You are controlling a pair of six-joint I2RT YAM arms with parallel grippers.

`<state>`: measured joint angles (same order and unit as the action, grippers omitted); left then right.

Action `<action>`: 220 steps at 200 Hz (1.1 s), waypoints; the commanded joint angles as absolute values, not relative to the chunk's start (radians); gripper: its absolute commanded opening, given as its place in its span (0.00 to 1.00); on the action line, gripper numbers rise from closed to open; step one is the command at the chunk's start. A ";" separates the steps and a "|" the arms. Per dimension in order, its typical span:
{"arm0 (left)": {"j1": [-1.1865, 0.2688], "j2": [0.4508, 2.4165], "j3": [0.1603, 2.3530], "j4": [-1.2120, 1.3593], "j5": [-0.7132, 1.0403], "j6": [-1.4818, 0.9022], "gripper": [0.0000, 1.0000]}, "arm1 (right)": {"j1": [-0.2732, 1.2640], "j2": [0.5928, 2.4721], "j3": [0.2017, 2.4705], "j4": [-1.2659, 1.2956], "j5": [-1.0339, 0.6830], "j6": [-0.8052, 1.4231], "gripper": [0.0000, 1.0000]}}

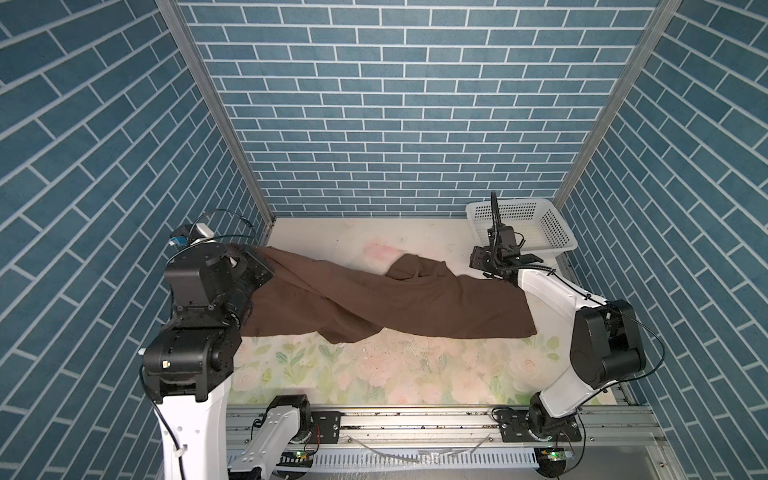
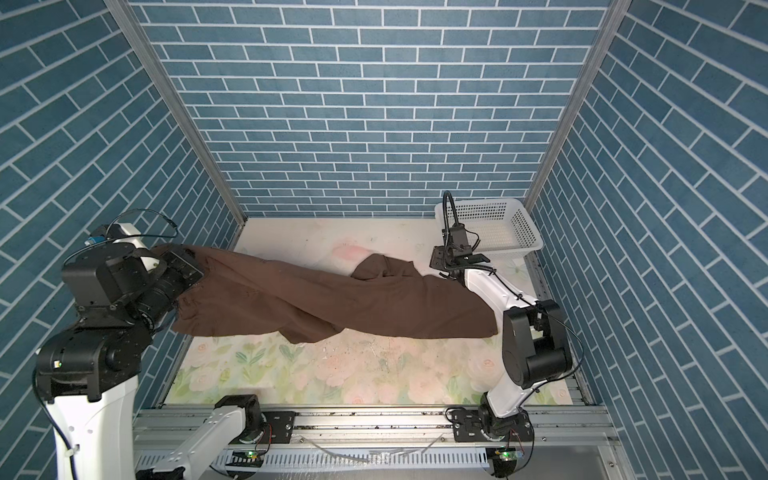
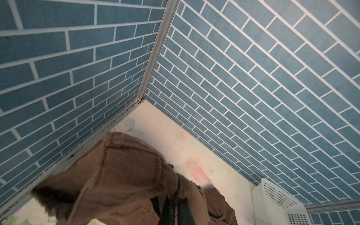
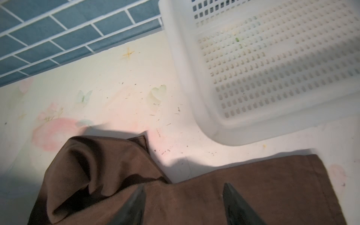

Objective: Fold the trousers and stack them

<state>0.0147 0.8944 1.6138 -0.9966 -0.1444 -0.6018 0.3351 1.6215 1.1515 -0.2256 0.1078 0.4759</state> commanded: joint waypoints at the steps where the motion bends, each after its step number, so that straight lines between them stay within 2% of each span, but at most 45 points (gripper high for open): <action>1: 0.020 0.884 1.612 -0.917 -0.207 -0.565 0.00 | 0.304 1.512 1.047 -0.293 0.179 0.471 0.65; 17: 0.020 0.878 1.591 -0.902 -0.207 -0.561 0.00 | 0.261 1.417 0.950 -0.347 0.187 0.512 0.62; 43: 0.020 0.871 1.551 -0.871 -0.207 -0.560 0.00 | 0.243 1.276 0.807 -0.417 0.184 0.521 0.63; 83: 0.020 0.897 1.528 -0.852 -0.189 -0.565 0.00 | 0.225 1.181 0.690 -0.511 0.136 0.631 0.86; 111: 0.020 0.900 1.525 -0.839 -0.174 -0.574 0.00 | 0.163 1.207 0.648 -0.487 0.088 0.665 0.90; 124: 0.020 0.901 1.531 -0.845 -0.171 -0.576 0.00 | 0.128 1.238 0.641 -0.478 0.059 0.662 0.84; 139: 0.020 0.898 1.535 -0.852 -0.172 -0.572 0.00 | 0.102 1.256 0.616 -0.432 0.026 0.654 0.72; 187: 0.020 0.894 1.530 -0.869 -0.176 -0.579 0.00 | 0.052 1.339 0.584 -0.360 -0.007 0.649 0.72; 196: 0.020 0.897 1.533 -0.871 -0.173 -0.579 0.00 | 0.044 1.357 0.579 -0.344 -0.018 0.648 0.69; 208: 0.020 0.899 1.535 -0.874 -0.171 -0.580 0.00 | 0.031 1.378 0.572 -0.305 -0.046 0.640 0.55; 220: 0.020 0.897 1.538 -0.879 -0.167 -0.583 0.00 | 0.017 1.390 0.565 -0.275 -0.058 0.634 0.35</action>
